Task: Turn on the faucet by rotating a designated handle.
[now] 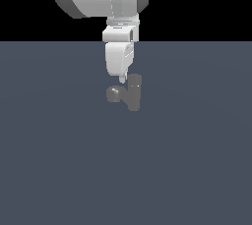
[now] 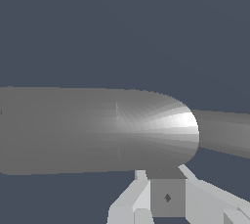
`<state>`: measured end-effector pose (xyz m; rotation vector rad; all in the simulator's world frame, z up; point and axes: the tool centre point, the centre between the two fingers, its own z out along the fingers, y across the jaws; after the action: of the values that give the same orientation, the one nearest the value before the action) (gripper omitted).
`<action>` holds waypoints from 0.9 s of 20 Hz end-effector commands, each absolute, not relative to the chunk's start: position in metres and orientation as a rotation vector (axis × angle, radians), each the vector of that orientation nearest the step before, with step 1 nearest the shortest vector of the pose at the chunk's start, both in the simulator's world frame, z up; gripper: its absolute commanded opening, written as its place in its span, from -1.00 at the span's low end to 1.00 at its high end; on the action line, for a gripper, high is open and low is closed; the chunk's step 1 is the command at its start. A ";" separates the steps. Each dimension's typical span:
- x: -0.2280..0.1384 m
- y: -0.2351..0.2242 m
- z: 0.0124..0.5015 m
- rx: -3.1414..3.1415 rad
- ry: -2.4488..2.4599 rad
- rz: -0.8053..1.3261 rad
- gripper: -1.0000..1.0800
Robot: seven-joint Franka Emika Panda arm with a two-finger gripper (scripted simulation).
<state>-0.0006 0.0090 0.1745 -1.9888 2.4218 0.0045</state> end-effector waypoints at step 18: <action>0.010 -0.067 0.174 -1.961 2.449 0.004 -1.00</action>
<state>0.0064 -0.0386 0.1750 -2.0041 2.4125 0.0230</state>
